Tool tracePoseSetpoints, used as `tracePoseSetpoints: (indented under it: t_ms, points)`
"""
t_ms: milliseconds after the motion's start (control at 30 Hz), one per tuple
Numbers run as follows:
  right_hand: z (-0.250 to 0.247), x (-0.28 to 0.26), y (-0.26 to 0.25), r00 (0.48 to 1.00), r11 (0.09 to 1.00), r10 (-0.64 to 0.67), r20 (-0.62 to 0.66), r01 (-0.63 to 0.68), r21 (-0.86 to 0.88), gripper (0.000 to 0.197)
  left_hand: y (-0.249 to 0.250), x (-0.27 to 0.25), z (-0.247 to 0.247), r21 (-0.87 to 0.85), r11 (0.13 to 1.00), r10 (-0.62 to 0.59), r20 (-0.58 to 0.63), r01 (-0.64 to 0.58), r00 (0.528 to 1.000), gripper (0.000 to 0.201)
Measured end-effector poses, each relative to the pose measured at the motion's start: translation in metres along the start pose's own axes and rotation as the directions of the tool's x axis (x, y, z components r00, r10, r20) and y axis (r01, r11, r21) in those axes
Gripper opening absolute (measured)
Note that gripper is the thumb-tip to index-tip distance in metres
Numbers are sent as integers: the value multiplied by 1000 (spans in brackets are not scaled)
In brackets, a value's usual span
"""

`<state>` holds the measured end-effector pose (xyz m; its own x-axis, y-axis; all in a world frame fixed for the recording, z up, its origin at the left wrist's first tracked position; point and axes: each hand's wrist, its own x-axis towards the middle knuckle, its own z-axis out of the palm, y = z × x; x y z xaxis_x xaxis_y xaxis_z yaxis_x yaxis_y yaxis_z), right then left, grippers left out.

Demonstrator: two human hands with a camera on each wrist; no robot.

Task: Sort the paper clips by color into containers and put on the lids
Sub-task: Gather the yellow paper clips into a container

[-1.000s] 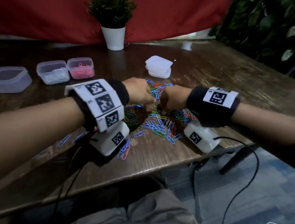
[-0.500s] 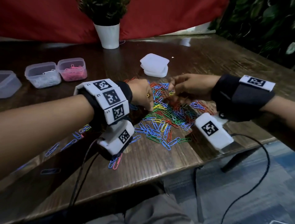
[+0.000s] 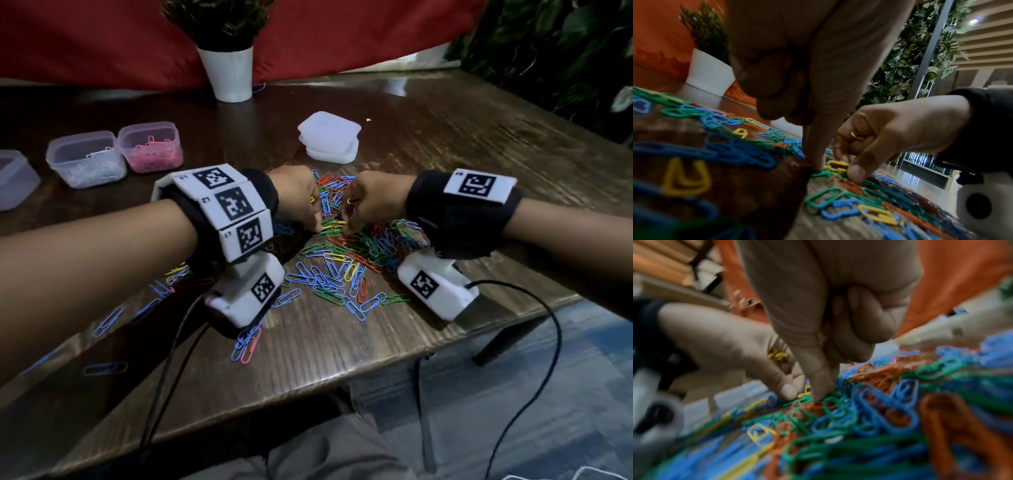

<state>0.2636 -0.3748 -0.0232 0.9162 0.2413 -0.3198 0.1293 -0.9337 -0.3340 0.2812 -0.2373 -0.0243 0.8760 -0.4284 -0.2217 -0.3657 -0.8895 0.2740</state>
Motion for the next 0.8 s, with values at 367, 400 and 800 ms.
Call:
tracePoseSetpoints:
  t_ms: [367,400,800]
  points:
    - [-12,-15,18,959,646,8,282,-220,731,31,-3,1,3,-5,999,-36,65,37,997,25]
    - [-12,-20,18,959,590,-18,283,-218,777,27,-3,0,4,28,999,-36,60,34,998,27]
    - [7,-62,11,999,72,-1,41,-41,997,26,3,-6,0,216,976,38,6,-38,999,23]
